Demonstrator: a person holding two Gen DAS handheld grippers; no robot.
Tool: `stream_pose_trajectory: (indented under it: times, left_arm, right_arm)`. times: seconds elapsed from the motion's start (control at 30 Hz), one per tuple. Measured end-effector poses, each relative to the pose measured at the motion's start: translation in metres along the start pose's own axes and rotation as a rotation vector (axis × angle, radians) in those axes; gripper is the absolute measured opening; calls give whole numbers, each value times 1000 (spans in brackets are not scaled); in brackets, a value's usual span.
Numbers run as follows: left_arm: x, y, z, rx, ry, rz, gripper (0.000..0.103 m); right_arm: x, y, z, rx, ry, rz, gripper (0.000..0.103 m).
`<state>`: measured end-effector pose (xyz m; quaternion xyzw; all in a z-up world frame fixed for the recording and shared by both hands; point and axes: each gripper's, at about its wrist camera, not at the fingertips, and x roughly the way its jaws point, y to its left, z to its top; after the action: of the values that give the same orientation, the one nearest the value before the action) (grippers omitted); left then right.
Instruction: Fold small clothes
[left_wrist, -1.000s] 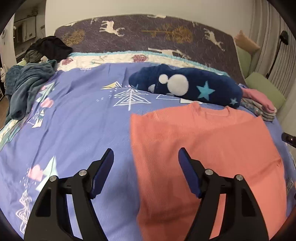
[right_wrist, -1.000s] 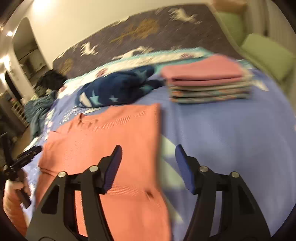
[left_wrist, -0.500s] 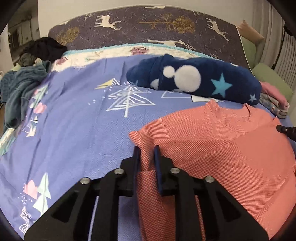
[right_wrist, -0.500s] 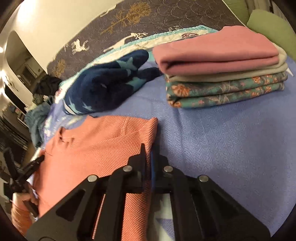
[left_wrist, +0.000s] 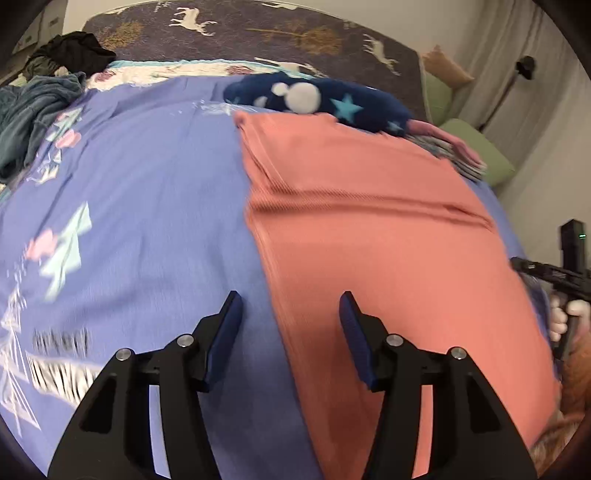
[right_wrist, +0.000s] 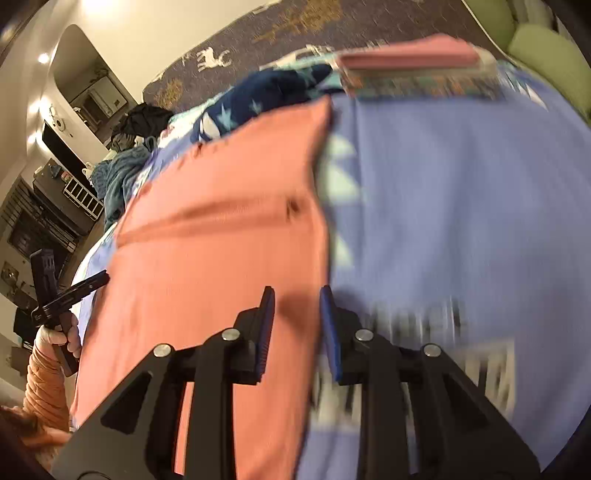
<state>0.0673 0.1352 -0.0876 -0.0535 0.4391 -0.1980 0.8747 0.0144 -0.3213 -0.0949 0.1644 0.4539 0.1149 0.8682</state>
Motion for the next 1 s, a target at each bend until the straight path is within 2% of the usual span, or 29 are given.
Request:
stream_pose_trajectory:
  times: [0.07,0.23,0.53,0.7,0.8,0.83,0.9,0.93,0.97,1.0]
  left_arm:
    - [-10,-4,-15,-9,12,-51,55]
    - [-33,-15,-52,1,24,-95,55]
    - [-70,-30,-114,-48,14,-274,55]
    - [-86,-34,-140,-84,24,-340,55]
    - [-84,-39,-142,-64,25,-336,55]
    - [-81,-39,-141,-75,26,-349,55]
    - [-76,-37,-136,-99,19,-388,55]
    - [-74,-37,-135,-112,12,-394,49]
    - [-73,-36,-134,-126,9,-392,12]
    - [-72,-35,-135,-150,20,-374,3]
  right_arm:
    - [-8,0,-16,17,-9,24,26]
    - [-33,-1,-50,62,9,100,26]
    - [-73,-5,-116,103,38,216,26]
    - [-100,-7,-153,137,47,281,26]
    - [-108,-3,-166,129,69,320,37]
    - [-108,-1,-166,125,66,334,47]
    - [-104,4,-165,129,73,365,50]
    - [-99,10,-162,129,77,371,41]
    - [-99,11,-163,133,71,350,10]
    - [-98,11,-162,143,72,321,4]
